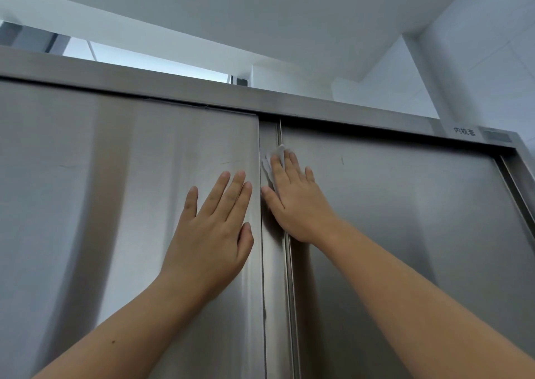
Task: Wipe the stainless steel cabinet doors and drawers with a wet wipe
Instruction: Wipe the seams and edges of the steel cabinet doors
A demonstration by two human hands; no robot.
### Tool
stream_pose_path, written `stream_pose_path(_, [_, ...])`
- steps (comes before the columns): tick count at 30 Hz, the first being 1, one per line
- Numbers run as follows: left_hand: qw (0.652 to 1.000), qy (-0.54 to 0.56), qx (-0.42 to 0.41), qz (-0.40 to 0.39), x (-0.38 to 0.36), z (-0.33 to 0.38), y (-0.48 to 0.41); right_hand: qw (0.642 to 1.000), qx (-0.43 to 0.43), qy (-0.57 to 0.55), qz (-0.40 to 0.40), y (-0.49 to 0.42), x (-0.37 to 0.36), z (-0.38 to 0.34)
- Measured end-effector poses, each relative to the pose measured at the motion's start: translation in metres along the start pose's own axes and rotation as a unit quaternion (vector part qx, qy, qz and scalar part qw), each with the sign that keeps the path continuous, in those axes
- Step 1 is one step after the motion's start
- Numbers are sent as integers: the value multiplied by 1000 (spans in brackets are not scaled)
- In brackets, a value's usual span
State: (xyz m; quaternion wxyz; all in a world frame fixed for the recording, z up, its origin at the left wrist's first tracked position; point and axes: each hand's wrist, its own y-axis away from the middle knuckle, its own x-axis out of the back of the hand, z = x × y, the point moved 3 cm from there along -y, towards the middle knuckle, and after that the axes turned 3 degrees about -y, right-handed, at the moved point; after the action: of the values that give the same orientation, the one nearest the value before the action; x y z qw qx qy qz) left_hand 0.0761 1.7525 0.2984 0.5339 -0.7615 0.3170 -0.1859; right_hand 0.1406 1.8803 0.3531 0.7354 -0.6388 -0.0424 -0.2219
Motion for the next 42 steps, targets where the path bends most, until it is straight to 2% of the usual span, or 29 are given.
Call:
stream_pose_path(14, [1000,-8,-3,12,-2,-1,2,999,-32,15,8,-51,23,3])
stream_pose_path(23, [1000,-6,-4,17,-3,0,2,1000,-6,-23,5,-2,1,0])
stream_pose_path(33, [1000,-7,-5,17,-3,0,2,999,-37,-15,21,-56,24,4])
stream_pose_path(42, [1000,8,7,10,-3,3,2,999,18,-32,10,45,-17,-9])
